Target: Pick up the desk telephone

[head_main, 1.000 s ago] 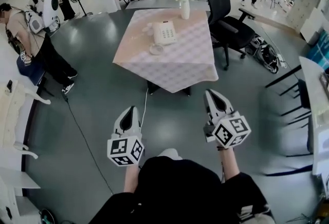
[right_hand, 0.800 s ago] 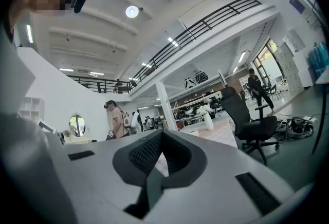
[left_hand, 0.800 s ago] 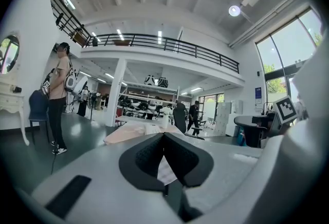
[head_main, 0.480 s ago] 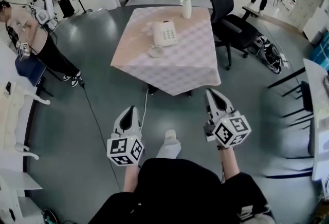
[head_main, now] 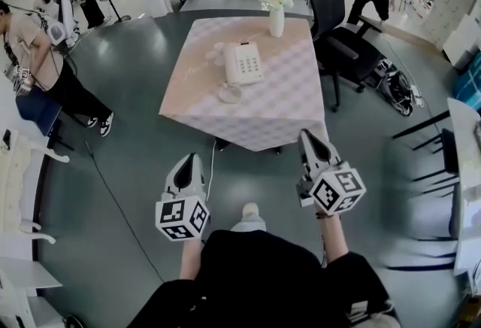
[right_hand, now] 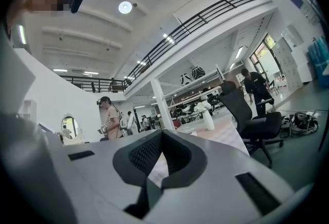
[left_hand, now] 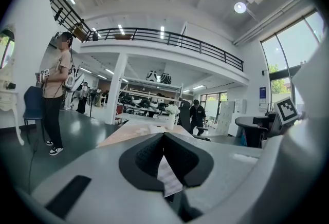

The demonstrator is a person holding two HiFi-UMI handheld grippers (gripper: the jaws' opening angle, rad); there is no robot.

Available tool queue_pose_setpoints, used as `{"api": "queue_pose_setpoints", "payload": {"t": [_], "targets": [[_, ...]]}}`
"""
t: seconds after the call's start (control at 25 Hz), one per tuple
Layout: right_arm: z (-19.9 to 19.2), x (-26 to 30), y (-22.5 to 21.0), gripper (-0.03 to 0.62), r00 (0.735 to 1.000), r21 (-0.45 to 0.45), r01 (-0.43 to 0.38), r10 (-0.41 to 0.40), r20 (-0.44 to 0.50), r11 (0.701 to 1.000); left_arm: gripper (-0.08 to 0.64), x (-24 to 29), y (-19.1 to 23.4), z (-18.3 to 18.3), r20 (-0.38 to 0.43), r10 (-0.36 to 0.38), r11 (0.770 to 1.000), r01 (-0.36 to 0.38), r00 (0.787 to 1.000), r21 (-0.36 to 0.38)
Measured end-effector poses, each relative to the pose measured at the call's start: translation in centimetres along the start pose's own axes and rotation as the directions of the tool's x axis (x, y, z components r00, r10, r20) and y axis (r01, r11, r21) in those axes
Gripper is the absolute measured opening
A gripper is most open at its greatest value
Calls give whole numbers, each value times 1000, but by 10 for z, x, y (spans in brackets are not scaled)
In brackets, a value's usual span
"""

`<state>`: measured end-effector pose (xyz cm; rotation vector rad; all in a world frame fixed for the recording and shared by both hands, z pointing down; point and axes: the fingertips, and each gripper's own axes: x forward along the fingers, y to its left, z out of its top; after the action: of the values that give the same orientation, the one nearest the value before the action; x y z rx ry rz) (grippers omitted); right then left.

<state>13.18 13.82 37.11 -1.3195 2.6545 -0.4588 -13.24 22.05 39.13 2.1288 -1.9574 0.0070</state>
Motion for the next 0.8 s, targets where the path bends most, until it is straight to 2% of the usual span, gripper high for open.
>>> {"api": "queue_pose_setpoints", "payload": {"t": [0.32, 0.8], "targets": [[5, 58, -17, -8, 999, 5, 33, -33, -5, 999, -2, 59, 31, 9, -11, -19, 999, 19, 1000, -25], [-5, 109, -40, -8, 997, 24, 80, -79, -25, 996, -2, 117, 55, 12, -26, -52, 998, 51, 998, -37]]}}
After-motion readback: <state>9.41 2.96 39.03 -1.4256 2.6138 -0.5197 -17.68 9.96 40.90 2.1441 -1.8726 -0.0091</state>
